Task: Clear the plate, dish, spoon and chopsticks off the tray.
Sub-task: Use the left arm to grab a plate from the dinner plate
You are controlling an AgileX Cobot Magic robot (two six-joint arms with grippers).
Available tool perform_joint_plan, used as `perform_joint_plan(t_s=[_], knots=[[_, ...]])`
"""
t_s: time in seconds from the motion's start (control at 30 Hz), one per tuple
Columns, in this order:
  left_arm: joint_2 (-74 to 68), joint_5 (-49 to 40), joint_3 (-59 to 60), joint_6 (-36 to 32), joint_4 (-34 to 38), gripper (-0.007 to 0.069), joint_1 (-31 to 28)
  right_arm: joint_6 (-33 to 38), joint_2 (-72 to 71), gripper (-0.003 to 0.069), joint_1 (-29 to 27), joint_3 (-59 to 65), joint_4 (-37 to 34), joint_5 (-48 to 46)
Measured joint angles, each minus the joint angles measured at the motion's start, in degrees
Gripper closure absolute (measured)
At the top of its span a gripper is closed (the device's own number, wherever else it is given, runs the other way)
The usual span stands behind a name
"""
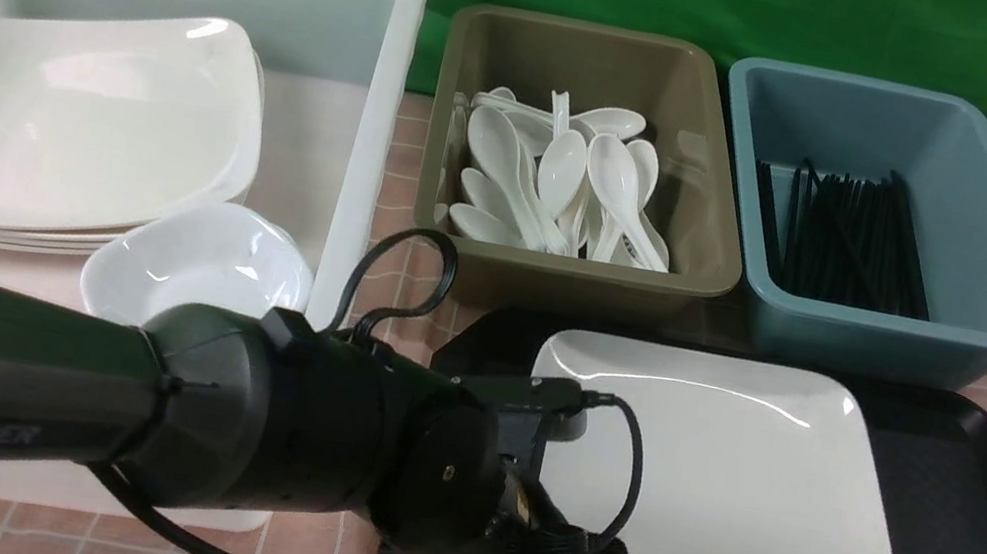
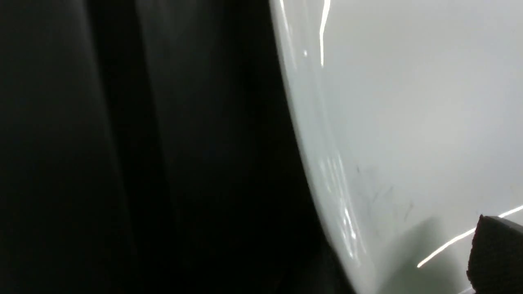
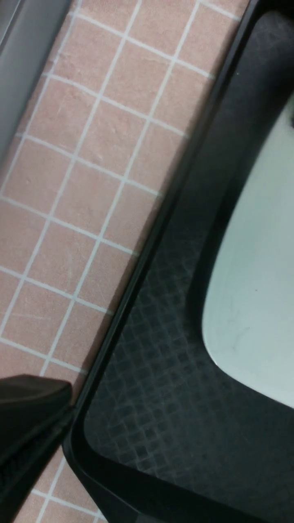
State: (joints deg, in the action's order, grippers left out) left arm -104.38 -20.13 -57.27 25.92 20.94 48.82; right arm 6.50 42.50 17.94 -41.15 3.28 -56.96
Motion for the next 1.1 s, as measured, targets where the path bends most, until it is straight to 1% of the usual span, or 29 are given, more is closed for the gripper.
perform_joint_plan(t_s=[0.07, 0.17, 0.2, 0.23, 0.27, 0.37, 0.43, 0.6, 0.7, 0.77, 0.83, 0.97, 1.03, 1.1], knots=[[-0.1, 0.5, 0.0, 0.0, -2.3, 0.0169, 0.0, 0.0, 0.0, 0.0629, 0.0, 0.0, 0.0, 0.0], [-0.1, 1.3, 0.0, 2.7, -7.3, 0.0174, 0.0, 0.0, 0.0, 0.0629, 0.0, 0.0, 0.0, 0.0], [-0.1, 1.4, 0.0, 3.0, -7.7, 0.0174, 0.0, 0.0, 0.0, 0.0629, 0.0, 0.0, 0.0, 0.0], [-0.1, 2.3, 0.0, 6.0, -11.7, 0.0174, -0.1, 0.0, 0.0, 0.0629, 0.0, 0.0, 0.0, 0.0], [-0.2, 3.0, 0.0, 7.4, -13.6, 0.0174, -0.1, 0.0, 0.0, 0.0629, 0.0, 0.0, -0.1, 0.0], [-0.8, 5.5, 0.0, 10.7, -15.9, 0.0174, -0.1, 0.0, 0.0, 0.0629, 0.0, 0.0, -0.1, 0.0], [-1.2, 6.4, 0.0, 11.4, -15.9, 0.0174, -0.1, -0.1, 0.0, 0.0629, 0.0, 0.0, -0.1, 0.0], [-2.8, 9.9, -0.2, 12.2, -8.7, 0.0178, -0.1, -0.1, 0.0, 0.0629, 0.0, 0.0, -0.1, 0.0], [-3.1, 10.6, -0.2, 12.2, -6.8, 0.0192, -0.1, -0.1, 0.0, 0.0629, 0.0, 0.0, -0.1, 0.0], [-3.2, 11.0, -0.2, 12.2, -5.3, 0.0232, -0.1, -0.1, 0.0, 0.0629, 0.0, 0.0, -0.1, -0.2], [-3.4, 11.2, -0.2, 12.3, -4.1, 0.0293, -0.1, -0.1, 0.0, 0.0629, 0.0, 0.0, -0.1, -0.2], [-3.9, 11.9, -0.1, 12.8, -1.1, 0.0454, -0.1, -0.1, 0.0, 0.0629, 0.0, 0.0, -0.1, -0.4], [-4.0, 12.2, -0.1, 13.2, 0.2, 0.0508, -0.1, -0.1, 0.0, 0.0629, 0.0, 0.0, -0.1, -0.4], [-4.1, 12.8, -0.1, 13.7, 2.1, 0.0546, -0.1, -0.1, 0.0, 0.0629, 0.0, 0.0, -0.1, -0.4]])
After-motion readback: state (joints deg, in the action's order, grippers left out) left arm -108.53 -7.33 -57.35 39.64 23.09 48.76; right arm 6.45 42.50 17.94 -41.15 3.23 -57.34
